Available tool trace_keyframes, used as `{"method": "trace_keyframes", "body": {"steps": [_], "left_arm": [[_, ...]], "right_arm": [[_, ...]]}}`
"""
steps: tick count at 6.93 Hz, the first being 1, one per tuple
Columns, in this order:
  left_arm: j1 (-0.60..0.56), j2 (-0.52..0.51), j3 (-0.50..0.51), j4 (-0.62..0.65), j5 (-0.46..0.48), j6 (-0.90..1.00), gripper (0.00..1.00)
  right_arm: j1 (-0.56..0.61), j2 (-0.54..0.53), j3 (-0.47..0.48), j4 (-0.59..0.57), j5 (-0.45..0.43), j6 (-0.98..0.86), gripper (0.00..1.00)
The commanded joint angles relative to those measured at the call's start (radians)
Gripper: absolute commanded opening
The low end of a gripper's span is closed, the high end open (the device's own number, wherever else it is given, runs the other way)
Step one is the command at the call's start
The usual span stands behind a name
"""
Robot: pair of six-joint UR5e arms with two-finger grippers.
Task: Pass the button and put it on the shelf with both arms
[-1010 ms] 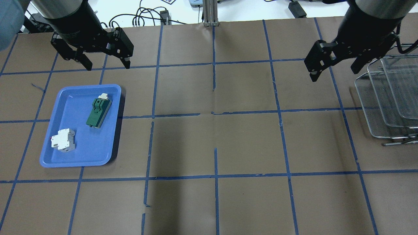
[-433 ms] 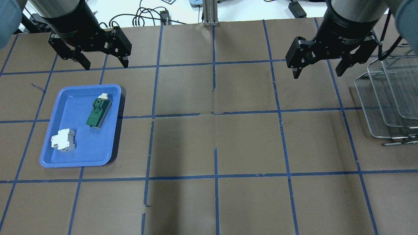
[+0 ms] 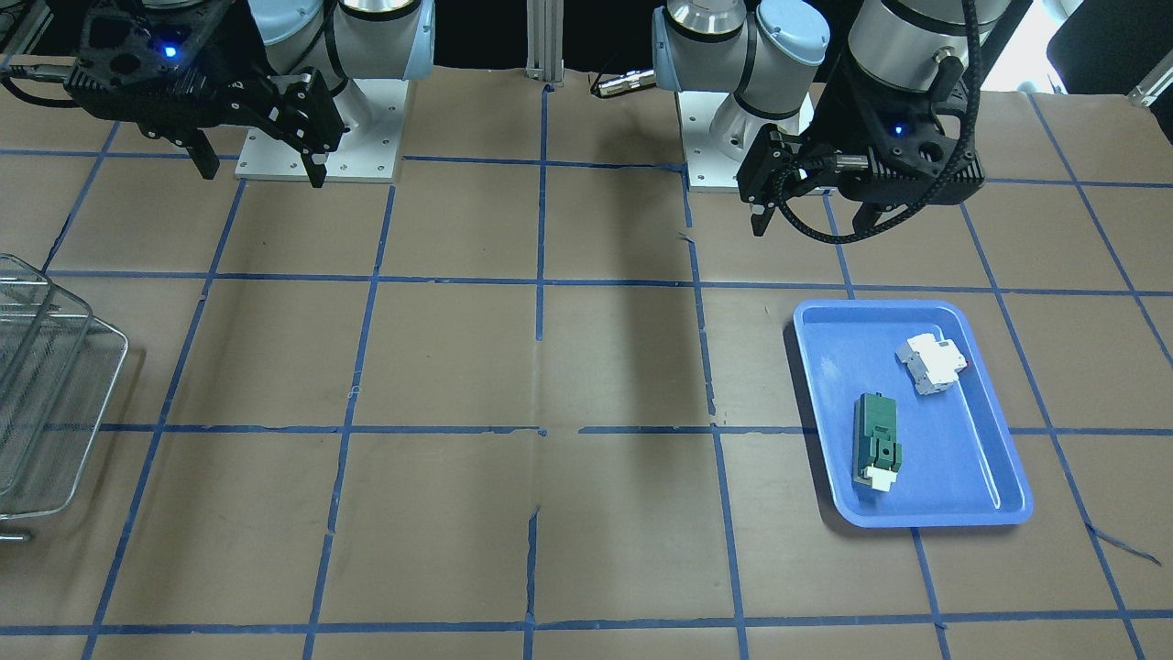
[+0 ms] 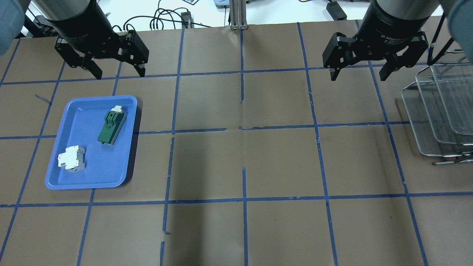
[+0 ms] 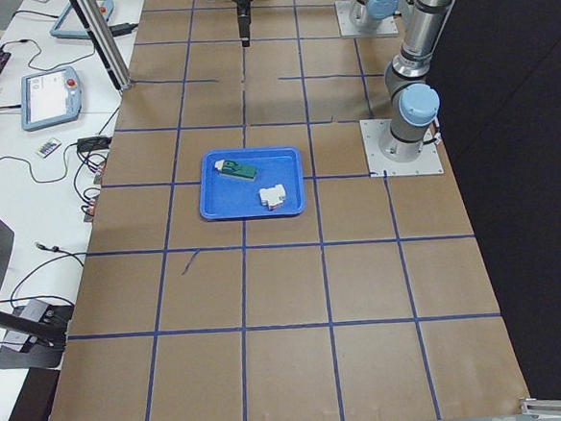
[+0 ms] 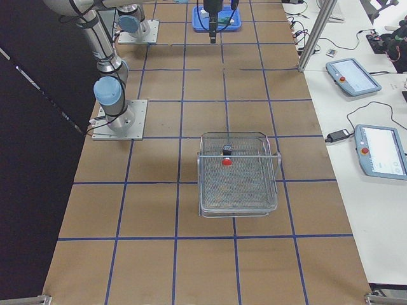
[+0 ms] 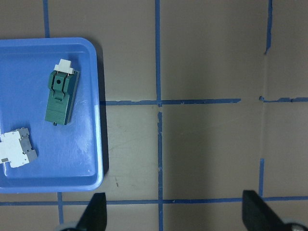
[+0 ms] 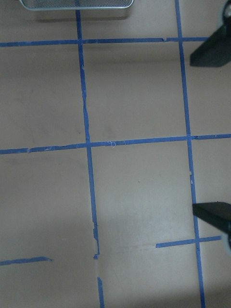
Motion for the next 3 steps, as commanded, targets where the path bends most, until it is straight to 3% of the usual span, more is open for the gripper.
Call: {"method": "trace_keyframes", "body": {"steps": [1,3], "left_arm": [[0.001,0.000,0.000,0.001,0.000,0.000,1.00],[0.001,0.000,-0.002,0.000,0.000,0.000,1.00]], "right_arm": [[0.000,-0.001,0.001,-0.002,-0.002,-0.006,1.00],[0.000,0.002,0.000,-0.002,-0.002,-0.013,1.00]]}}
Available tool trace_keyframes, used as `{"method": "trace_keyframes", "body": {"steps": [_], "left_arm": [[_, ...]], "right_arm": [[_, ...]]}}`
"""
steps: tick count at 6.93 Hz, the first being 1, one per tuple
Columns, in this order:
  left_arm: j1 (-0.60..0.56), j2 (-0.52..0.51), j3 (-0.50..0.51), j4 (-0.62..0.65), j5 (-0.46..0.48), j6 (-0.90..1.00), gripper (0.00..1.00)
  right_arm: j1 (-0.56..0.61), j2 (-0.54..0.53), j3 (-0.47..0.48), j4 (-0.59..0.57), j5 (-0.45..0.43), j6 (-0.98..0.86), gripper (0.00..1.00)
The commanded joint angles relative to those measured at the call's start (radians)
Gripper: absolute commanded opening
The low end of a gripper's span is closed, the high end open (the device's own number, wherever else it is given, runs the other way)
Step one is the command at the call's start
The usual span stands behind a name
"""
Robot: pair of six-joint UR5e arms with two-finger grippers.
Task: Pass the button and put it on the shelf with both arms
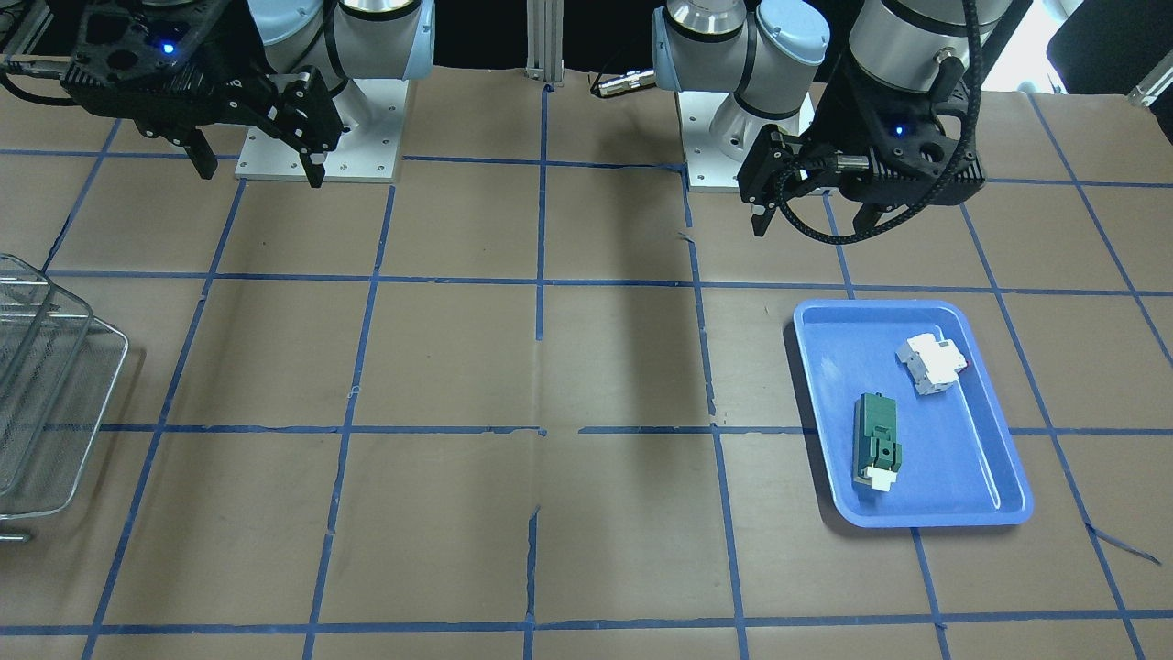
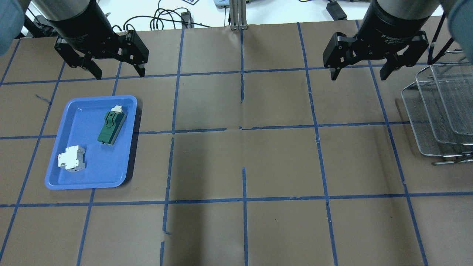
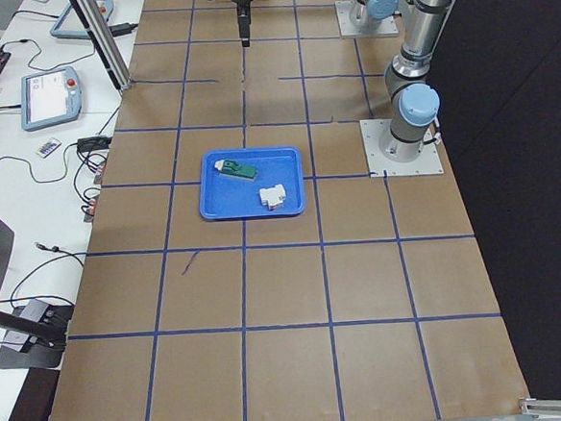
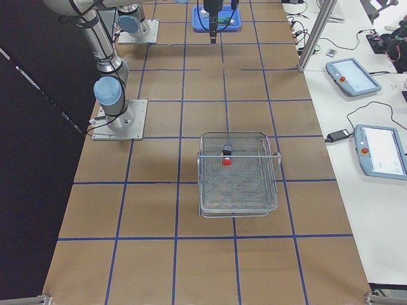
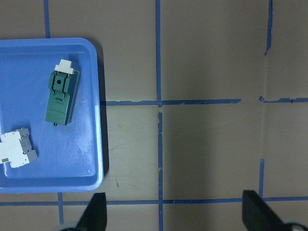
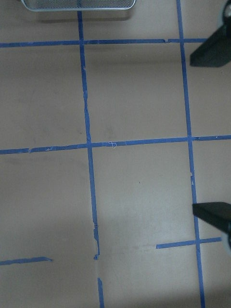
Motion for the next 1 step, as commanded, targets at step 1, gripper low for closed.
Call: {"method": "trace_keyframes", "body": {"steps": [1], "left_arm": [[0.000,0.000,-0.001,0.000,0.000,0.000,1.00]], "right_arm": [[0.000,0.003,0.001,0.000,0.000,-0.007,1.00]]}}
